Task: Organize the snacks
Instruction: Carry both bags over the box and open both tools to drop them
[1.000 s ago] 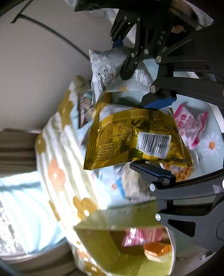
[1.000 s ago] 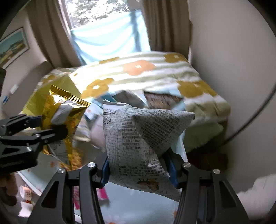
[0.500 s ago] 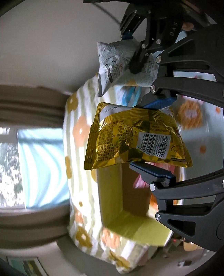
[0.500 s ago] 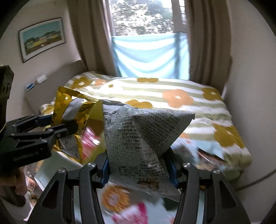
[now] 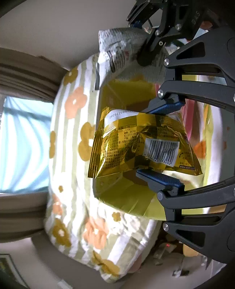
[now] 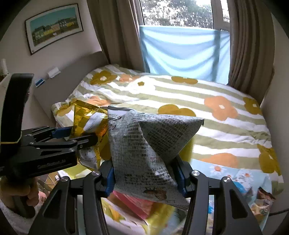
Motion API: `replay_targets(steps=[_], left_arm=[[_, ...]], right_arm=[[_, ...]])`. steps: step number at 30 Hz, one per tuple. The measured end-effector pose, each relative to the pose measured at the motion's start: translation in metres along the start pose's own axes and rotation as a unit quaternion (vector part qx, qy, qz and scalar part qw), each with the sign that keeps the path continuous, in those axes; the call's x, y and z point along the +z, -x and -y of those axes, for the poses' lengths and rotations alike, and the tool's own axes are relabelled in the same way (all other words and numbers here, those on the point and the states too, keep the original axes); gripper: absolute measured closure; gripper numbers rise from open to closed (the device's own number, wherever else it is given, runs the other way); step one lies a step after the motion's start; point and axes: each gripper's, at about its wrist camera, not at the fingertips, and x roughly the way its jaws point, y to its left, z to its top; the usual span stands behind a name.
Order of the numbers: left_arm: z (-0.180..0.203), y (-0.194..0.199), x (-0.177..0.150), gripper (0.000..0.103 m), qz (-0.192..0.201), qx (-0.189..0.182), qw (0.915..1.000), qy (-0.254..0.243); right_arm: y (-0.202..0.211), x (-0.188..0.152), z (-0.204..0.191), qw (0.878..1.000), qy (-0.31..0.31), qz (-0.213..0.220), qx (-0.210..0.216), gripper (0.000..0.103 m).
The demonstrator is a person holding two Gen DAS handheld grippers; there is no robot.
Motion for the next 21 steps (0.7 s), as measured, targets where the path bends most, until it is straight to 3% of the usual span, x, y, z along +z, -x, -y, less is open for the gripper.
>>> replay_targets(steps=[4,10,11,14,21], left_arm=[[-0.026,-0.04,0.007,0.05,-0.044,-0.014,0.9989,0.005],[-0.036,-0.082,0.013,0.049,-0.09,-0.044,0.9949,-0.004],[-0.037,-0.088,0.015,0.045,-0.094,-0.061,0.9938,-0.001],[-0.037,-0.097,0.017,0.001,-0.097,-0.05,0.994,-0.004],[-0.038,-0.087,0.008,0.0,-0.092,-0.037,0.9951,-0.002]], right_arm=[[-0.023,0.006,-0.001,1.0,-0.021,-0.014,-0.011,0.053],[-0.037,0.004,0.001,0.997,-0.052,-0.034,-0.036,0.053],[-0.04,0.003,0.002,0.997,-0.054,-0.038,-0.042,0.053],[-0.046,0.004,0.008,0.995,-0.068,-0.049,-0.051,0.053],[-0.054,-0.002,0.017,0.993,-0.076,-0.07,-0.049,0.053]])
